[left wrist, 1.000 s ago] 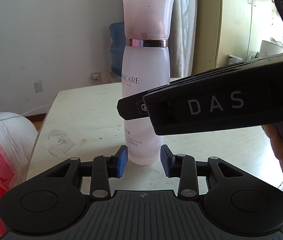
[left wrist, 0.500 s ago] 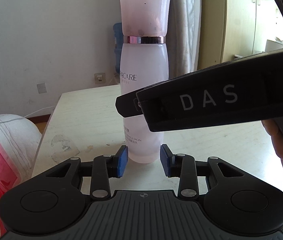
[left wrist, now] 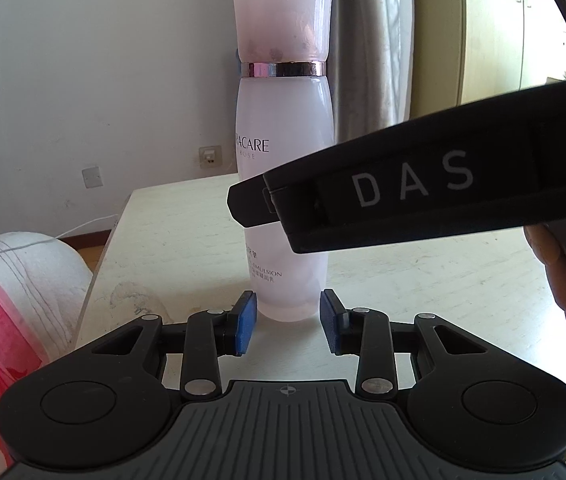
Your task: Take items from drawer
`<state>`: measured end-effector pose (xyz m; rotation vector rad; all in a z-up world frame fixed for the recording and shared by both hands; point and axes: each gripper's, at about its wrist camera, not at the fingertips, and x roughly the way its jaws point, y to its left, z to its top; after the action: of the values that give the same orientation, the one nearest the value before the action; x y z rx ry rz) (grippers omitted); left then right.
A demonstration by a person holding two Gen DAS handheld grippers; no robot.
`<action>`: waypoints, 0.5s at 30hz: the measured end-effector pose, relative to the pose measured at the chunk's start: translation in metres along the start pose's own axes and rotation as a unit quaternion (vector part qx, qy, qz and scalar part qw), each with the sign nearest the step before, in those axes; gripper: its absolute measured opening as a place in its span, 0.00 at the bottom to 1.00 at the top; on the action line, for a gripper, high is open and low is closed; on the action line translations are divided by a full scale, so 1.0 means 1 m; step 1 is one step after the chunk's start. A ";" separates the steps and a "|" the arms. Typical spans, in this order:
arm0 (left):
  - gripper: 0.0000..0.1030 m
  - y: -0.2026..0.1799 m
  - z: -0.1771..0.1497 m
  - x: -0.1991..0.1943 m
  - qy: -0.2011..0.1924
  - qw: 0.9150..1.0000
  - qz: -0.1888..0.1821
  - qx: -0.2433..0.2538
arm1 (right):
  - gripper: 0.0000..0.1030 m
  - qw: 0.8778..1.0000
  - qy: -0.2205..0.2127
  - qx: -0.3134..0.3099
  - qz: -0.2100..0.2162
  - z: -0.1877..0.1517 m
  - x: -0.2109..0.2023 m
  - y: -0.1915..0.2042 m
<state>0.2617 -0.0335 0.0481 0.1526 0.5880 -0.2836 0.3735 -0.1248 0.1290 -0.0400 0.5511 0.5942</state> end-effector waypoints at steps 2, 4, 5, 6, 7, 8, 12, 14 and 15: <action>0.35 0.000 0.001 0.001 0.000 1.000 0.002 0.000 | 0.45 1.000 -0.002 0.000 0.000 0.001 0.003 -0.001; 0.36 0.000 0.002 0.001 0.000 1.000 0.004 0.002 | 0.45 1.000 -0.003 0.001 0.001 0.002 0.004 -0.003; 0.35 -0.001 0.002 0.002 0.000 1.000 0.005 0.002 | 0.45 1.000 -0.004 0.001 0.001 0.003 0.005 -0.004; 0.36 -0.001 0.003 0.003 0.000 1.000 0.006 0.002 | 0.45 1.000 -0.004 0.001 0.001 0.003 0.006 -0.005; 0.35 0.000 0.003 0.004 -0.001 1.000 0.008 0.001 | 0.45 1.000 -0.005 0.001 0.001 0.004 0.008 -0.005; 0.35 0.000 0.004 0.005 -0.001 1.000 0.009 0.000 | 0.45 1.000 -0.005 0.001 0.001 0.005 0.009 -0.006; 0.35 0.003 0.007 0.010 0.003 1.000 0.012 -0.003 | 0.45 1.000 -0.005 0.002 0.000 0.008 0.015 -0.008; 0.34 0.005 0.009 0.011 0.004 1.000 0.013 -0.008 | 0.45 1.000 -0.006 0.003 0.000 0.009 0.018 -0.008; 0.34 0.006 0.009 0.012 0.004 1.000 0.013 -0.009 | 0.45 1.000 -0.007 0.004 -0.001 0.010 0.019 -0.008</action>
<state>0.2775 -0.0327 0.0496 0.1442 0.5964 -0.2521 0.3958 -0.1196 0.1267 -0.0296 0.5401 0.5910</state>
